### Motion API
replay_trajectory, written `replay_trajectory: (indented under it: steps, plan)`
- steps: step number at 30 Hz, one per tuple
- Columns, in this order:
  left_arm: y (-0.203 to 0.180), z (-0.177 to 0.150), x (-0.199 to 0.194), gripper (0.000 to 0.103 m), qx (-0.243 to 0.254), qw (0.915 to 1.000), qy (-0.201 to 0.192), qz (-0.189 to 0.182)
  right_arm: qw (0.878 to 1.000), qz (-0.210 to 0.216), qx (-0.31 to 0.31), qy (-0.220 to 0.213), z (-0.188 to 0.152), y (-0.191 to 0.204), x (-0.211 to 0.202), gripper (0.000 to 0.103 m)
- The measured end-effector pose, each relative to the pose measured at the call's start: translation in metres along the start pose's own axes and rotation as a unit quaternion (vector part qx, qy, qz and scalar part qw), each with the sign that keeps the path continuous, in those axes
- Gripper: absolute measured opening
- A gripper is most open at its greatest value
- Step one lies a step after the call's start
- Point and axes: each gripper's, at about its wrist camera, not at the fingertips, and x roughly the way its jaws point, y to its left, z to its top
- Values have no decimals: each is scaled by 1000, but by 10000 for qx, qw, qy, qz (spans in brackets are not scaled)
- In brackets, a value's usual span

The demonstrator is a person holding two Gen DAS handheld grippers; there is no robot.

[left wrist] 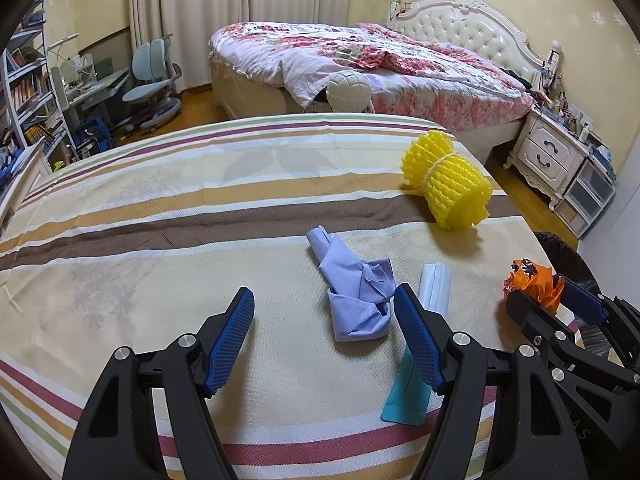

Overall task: Collect trash
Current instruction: 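Grasp the lavender cloth with the left gripper while the right gripper grasps the orange bag, then carry the lavender cloth and orange bag over the bin and release both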

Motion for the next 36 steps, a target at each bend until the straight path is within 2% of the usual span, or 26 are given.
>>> replay_trajectory:
  steps: [3,7,12,23,36]
  plan:
    - [2,-1,3,55,-33,9998,126,-128,10000,-14,-4,17,-1,0,1,52]
    - [2,-3,1,47,-15,9996,117,-245,10000,11,25,78,-4,-1,5,52]
    - [-2,-6,-1,28,97,9996,98,-250,10000,14,-7,70,-5,0,4,49]
    - [2,-8,-10,28,69,9996,-50,-256,10000,26,7,25,-5,0,0,46]
    - [-5,-17,-42,28,108,9990,-273,-346,9998,-22,110,-183,-11,-9,-28,46]
